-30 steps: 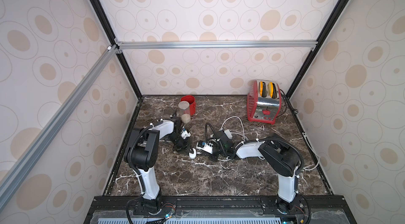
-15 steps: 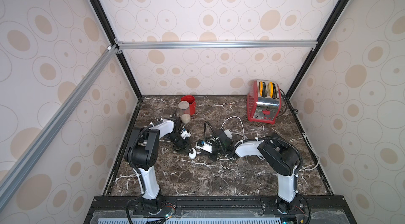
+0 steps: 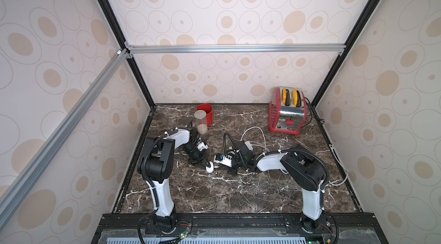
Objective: Charge the bluetooth headset
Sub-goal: Insert the charging cable into the bluetooth headset.
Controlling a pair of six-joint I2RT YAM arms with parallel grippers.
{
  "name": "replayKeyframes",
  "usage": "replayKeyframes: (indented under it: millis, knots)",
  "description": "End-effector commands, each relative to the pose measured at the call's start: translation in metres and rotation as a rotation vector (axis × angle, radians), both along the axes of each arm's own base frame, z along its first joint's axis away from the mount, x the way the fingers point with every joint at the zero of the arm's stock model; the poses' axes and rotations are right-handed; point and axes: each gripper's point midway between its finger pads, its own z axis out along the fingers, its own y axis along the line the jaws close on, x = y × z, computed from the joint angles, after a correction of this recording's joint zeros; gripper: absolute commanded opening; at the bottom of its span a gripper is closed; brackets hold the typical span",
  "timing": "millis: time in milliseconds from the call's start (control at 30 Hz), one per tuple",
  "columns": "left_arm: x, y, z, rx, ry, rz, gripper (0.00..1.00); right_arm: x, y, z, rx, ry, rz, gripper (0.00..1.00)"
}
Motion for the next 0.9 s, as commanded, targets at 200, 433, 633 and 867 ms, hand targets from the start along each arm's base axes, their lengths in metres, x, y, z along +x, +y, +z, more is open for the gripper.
replayKeyframes:
  millis: [200,433,633,867]
  knots:
    - [0.002,-0.01,-0.019,-0.019,-0.004,-0.051,0.3,-0.017,0.009,0.004,0.045,0.009,0.088,0.0]
    - [0.0,-0.016,-0.019,-0.034,-0.005,-0.075,0.3,-0.022,0.014,0.011,0.079,0.006,0.126,0.0]
    - [0.002,-0.026,-0.017,-0.07,-0.01,-0.087,0.3,-0.024,0.018,0.007,0.067,0.006,0.133,0.0]
    - [-0.002,-0.042,-0.013,-0.117,-0.013,-0.12,0.3,-0.022,0.025,0.009,0.07,0.041,0.119,0.0]
